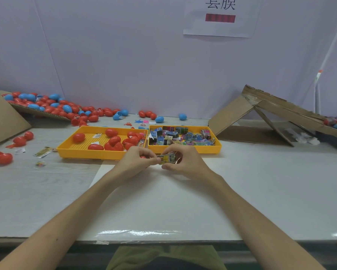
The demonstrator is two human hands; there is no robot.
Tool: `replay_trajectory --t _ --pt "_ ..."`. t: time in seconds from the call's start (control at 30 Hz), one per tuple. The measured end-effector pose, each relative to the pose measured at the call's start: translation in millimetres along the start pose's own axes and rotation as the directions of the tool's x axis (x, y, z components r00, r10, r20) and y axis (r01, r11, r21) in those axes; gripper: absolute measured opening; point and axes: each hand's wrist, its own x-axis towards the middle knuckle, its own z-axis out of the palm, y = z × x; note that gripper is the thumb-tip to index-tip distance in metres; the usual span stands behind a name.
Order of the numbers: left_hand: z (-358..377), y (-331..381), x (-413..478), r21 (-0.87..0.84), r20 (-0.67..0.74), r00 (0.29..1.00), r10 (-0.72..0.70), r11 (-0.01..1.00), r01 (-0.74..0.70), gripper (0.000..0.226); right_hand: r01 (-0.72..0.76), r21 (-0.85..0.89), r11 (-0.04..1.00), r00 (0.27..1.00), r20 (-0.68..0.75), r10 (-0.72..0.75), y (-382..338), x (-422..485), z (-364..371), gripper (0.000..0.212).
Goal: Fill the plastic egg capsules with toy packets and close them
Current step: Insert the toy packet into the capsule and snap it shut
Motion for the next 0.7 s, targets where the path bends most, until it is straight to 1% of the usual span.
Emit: replay_trajectory --t 0.3,0.43,0.7 --pt "0.1 1.0 0.5 0.008 0.002 1.0 0.003 1.0 -0.003 0.014 -0.015 -0.026 1.0 1.0 0.021 0.015 2.6 0.4 -2.2 0.028" --pt "-0.8 0.1 1.0 0.002 0.011 1.0 -0.012 1.0 0.012 0.017 -0.015 -0.019 1.0 0.999 0.034 0.016 4.7 0.2 -2.5 0.032" --pt "-2.4 2.3 0.8 -0.021 0.035 0.998 -0.056 0.998 0.057 0.024 -0.042 -0.026 0.999 0.996 0.08 0.044 7.3 -0.2 -3.5 0.033"
